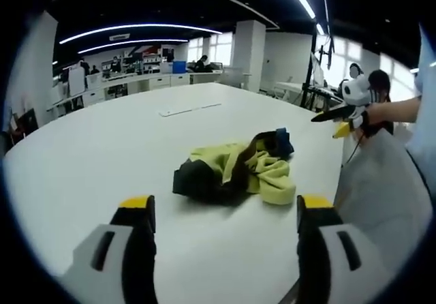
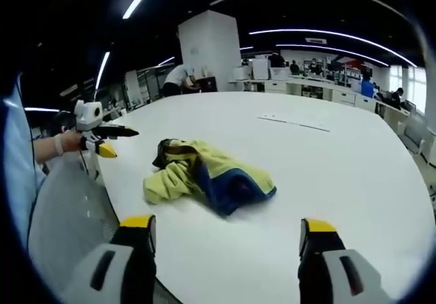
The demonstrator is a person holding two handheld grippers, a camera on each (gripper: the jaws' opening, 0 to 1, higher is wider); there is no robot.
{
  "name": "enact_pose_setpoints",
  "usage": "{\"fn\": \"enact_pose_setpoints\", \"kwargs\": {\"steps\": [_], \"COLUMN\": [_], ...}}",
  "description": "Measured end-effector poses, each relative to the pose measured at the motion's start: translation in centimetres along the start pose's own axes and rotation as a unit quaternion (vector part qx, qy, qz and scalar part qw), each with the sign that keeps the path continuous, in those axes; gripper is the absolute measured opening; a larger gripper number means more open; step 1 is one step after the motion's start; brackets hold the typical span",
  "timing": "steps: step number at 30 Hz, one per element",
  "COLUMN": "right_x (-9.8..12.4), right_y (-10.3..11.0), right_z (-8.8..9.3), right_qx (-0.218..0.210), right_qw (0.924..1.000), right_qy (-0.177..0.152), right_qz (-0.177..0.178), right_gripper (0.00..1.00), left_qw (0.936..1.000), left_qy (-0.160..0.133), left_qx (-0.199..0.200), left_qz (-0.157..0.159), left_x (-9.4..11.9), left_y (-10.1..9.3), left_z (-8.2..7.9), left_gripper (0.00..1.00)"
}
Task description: Fold the garment on the visible template until the final outline fits inside the template.
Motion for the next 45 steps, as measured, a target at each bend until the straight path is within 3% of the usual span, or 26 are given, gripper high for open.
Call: {"fn": "enact_pose_setpoints", "kwargs": {"steps": [12,20,29,34,36,45], "right_x": [0.0,-0.9,-2.7,-3.9,-4.7,-8.2], "right_y": [-0.4,-0.4,0.1,0.5,0.9,0.7], "right_z": [0.0,-0.9,-1.4,-1.8,-1.6,-1.0], "right_qx": [0.007,0.024,0.046,0.062,0.056,0.074], "right_qw": [0.9999,0.9993,0.9964,0.9937,0.9909,0.9876], "right_qy": [0.008,0.013,0.039,0.048,0.062,0.085], "right_qz": [-0.002,-0.024,-0.06,-0.08,-0.106,-0.109], "right_gripper": [0.73,0.56,0.47,0.34,0.27,0.2], "left_qw": [0.9994,0.9962,0.9923,0.9902,0.9885,0.9844], "left_qy": [0.01,0.03,0.042,0.043,0.048,0.056], "left_qx": [-0.02,-0.04,-0.06,-0.073,-0.078,-0.103], "left_qz": [0.025,0.072,0.1,0.111,0.12,0.131], "left_x": [-1.2,-2.6,-4.0,-4.6,-5.1,-6.6], "left_y": [0.4,-0.2,-0.5,-0.6,-0.6,-0.6], "left_z": [0.0,0.2,-0.2,-0.5,-0.4,-0.3], "left_gripper": [0.71,0.59,0.49,0.42,0.38,0.28]}}
Point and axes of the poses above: the point that each gripper's makers call its tool centre point, and the gripper's own axes: x roughly backward along the fingers, y roughly to its left, z roughly out of its underside, the point moved 7 cm from there along x, roughly backward along the fingers, and after that the axes turned 5 degrees about -z, right-handed, at the moved point
